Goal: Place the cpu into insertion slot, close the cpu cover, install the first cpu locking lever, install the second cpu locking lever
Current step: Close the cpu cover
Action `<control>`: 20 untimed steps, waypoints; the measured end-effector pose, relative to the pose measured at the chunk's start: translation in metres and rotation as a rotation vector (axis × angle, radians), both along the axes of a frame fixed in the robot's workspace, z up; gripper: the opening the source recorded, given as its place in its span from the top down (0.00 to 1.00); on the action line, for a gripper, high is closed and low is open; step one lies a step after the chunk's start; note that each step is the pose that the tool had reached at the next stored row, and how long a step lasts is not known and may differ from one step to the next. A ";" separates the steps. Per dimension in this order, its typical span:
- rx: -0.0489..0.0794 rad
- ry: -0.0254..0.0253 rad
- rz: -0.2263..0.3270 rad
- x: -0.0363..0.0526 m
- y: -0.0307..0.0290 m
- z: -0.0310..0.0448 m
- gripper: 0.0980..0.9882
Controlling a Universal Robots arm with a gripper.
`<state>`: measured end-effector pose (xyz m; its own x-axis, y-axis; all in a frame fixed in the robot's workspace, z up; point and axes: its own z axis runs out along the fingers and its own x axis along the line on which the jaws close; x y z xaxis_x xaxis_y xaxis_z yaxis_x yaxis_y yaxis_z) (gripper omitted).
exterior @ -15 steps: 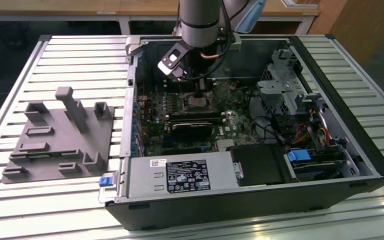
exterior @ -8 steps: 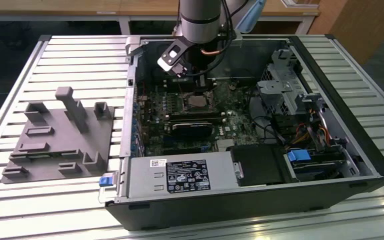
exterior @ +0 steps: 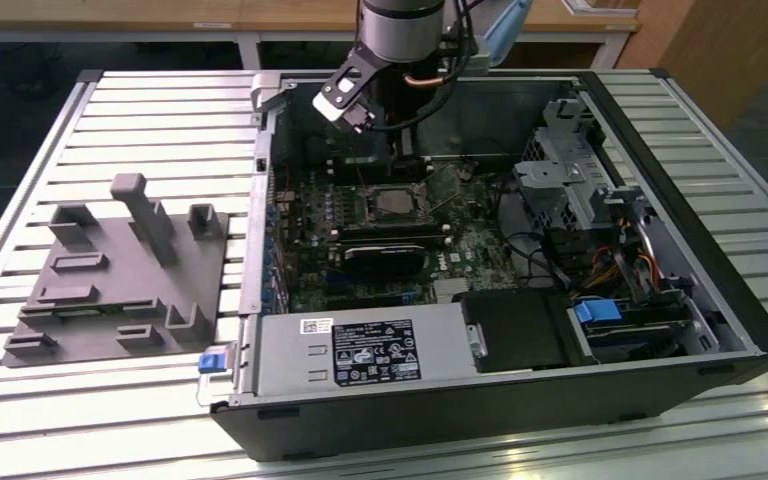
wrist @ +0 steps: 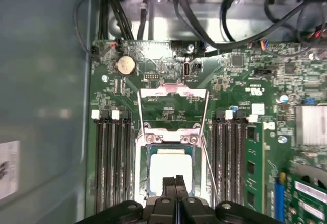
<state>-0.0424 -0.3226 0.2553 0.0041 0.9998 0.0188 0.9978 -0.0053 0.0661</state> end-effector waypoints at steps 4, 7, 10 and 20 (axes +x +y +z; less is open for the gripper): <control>0.002 -0.0001 0.000 0.0000 -0.0002 0.0075 0.99; 0.002 0.0000 0.000 -0.0004 -0.0018 0.0075 0.99; 0.002 -0.0001 0.000 -0.0004 -0.0025 0.0074 0.99; 0.004 0.0053 0.000 0.0086 -0.0025 0.0117 0.99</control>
<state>-0.0338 -0.3251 0.2670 0.0043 0.9997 0.0230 0.9981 -0.0057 0.0608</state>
